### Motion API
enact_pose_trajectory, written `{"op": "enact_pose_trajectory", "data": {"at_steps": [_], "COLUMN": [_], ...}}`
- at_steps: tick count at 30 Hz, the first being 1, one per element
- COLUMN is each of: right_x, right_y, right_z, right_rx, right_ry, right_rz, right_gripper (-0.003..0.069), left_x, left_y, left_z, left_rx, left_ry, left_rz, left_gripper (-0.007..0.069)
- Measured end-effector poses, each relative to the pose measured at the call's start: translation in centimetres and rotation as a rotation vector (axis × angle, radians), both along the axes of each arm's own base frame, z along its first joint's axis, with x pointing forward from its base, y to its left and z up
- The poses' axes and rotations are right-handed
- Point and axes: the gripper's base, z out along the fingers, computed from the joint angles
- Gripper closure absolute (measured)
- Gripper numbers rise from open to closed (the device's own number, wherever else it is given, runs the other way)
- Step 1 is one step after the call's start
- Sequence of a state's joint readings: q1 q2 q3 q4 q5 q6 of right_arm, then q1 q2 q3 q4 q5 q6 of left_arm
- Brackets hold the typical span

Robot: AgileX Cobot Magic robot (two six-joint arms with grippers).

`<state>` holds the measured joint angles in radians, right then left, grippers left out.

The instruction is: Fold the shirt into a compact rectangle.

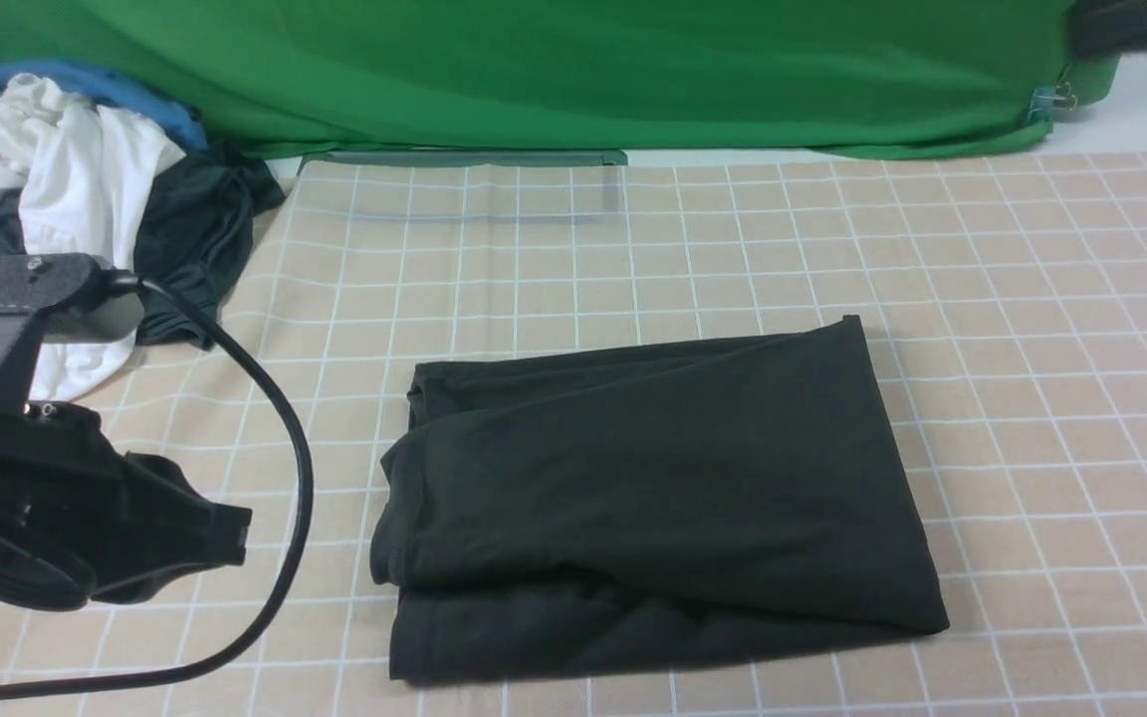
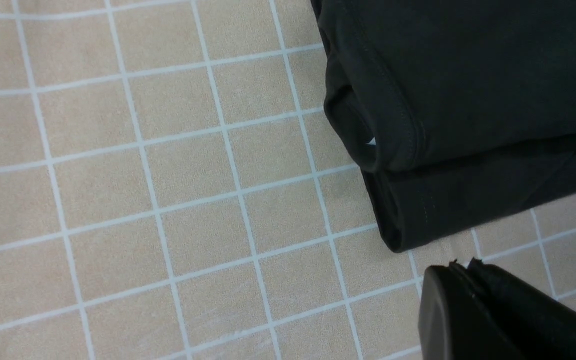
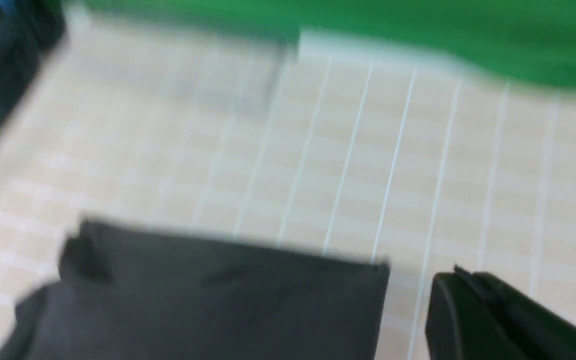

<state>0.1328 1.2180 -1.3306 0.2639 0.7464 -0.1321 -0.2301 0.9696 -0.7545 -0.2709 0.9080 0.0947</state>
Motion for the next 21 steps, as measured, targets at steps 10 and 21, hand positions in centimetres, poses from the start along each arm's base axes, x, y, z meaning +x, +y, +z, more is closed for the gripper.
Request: {"op": "enact_pose_trajectory", "data": {"at_steps": [10,21], "right_x": [-15.5,-18.4], "right_y": [-3.4,-4.5], "right_z": [-4.0,-9.2], "right_rx": [0.026,-0.021], "right_ry": [-0.659,-0.873], "right_rz": [-0.138,-0.213], "right_gripper": [0.062,0.0502], "left_x": [0.6,-3.1], "left_y": [-0.5,0.5], "left_z": [0.6,0.6], "left_rx": [-0.064,-0.098], "left_ry": [-0.093,-0.249], "left_rz": [-0.016,0.008], "left_gripper": [0.0606,0.0606]}}
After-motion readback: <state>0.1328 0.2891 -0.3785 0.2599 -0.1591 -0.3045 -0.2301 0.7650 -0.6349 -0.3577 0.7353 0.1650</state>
